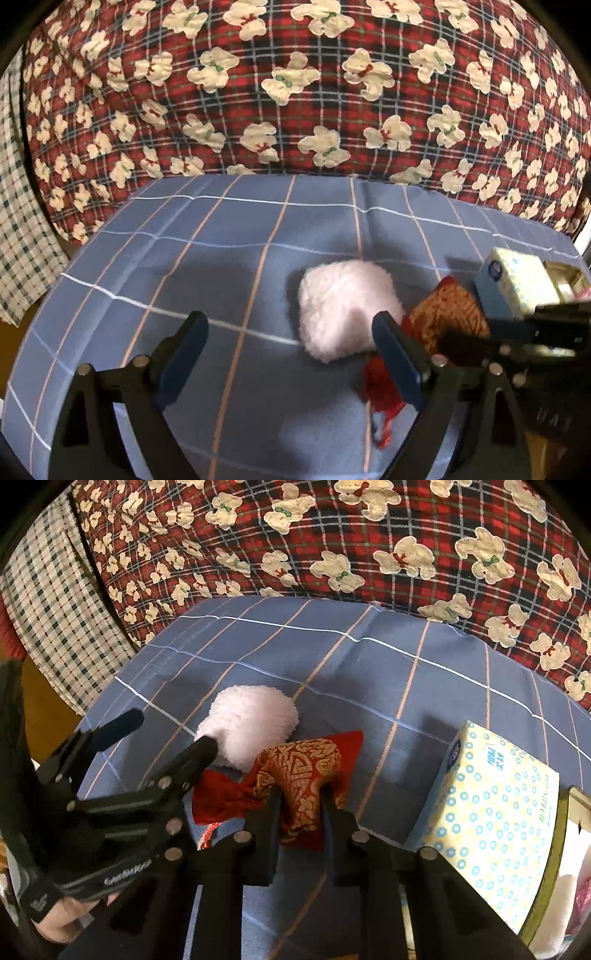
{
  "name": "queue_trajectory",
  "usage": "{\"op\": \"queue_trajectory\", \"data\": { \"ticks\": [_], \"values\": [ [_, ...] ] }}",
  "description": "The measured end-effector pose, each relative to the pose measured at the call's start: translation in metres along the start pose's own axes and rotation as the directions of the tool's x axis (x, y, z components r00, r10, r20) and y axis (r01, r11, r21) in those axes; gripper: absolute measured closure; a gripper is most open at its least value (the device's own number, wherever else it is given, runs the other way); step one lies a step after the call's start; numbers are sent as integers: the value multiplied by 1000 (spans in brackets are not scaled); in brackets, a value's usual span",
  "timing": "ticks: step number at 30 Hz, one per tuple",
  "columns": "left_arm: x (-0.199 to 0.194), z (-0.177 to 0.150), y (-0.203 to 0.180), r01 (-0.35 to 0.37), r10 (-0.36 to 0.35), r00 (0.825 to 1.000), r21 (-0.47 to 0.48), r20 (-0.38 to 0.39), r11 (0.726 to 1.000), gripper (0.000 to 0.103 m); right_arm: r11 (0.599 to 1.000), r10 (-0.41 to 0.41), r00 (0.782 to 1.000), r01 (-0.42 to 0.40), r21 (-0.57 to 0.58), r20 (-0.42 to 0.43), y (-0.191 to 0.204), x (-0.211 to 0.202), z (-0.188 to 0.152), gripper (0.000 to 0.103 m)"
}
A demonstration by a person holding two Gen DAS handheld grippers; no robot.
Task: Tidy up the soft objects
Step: 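Grasp the white fluffy pompom with the left tool while the right tool grasps the red-and-gold pouch, then lift the white pompom with the left tool while the right tool lifts the red pouch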
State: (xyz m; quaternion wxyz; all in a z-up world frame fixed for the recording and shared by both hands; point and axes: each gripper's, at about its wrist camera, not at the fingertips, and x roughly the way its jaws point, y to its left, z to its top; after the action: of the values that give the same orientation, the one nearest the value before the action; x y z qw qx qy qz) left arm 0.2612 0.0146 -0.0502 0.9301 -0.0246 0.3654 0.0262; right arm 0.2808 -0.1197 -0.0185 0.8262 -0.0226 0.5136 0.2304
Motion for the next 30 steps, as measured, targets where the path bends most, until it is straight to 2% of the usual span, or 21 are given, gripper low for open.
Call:
{"op": "queue_trajectory", "data": {
  "ticks": [2, 8, 11, 12, 13, 15, 18, 23, 26, 30],
  "values": [
    [9, 6, 0, 24, -24, 999, -10, -33, 1000, 12, 1000, 13, 1000, -13, -4, -1, 0, 0, 0, 82],
    [33, 10, -7, 80, -81, 990, -8, -113, 997, 29, 999, 44, 999, -44, -8, 10, -1, -2, -1, 82],
    [39, 7, -11, 90, -90, 989, -1, -120, 996, 45, 998, 55, 998, -55, 2, 17, -2, -3, -1, 82],
    [41, 6, -12, 102, -102, 988, -5, -116, 995, 65, 998, 59, 998, -59, 5, 18, -3, -3, 0, 82],
    [43, 6, -12, 132, -133, 982, -16, -131, 991, 79, 998, 64, 998, -64, 7, 18, -3, -3, -1, 82],
    [40, 7, -9, 130, -132, 985, -28, -111, 991, 87, 998, 64, 998, -64, 7, 21, -2, -3, -1, 82],
    [29, 5, -7, 107, -108, 992, -25, -64, 994, 88, 998, 61, 998, -61, 5, 29, -2, -4, -2, 82],
    [6, -3, 3, 64, -62, 998, -71, 26, 995, 88, 997, 74, 996, -74, 10, 57, -2, -9, -3, 82],
    [-7, -7, 6, 44, -37, 996, -92, 78, 995, 88, 997, 80, 994, -81, 13, 77, -3, -13, -5, 82],
    [-23, -11, 0, 14, -4, 989, -67, 145, 998, 88, 997, 77, 992, -78, 5, 102, 0, -18, -6, 82]
  ]
}}
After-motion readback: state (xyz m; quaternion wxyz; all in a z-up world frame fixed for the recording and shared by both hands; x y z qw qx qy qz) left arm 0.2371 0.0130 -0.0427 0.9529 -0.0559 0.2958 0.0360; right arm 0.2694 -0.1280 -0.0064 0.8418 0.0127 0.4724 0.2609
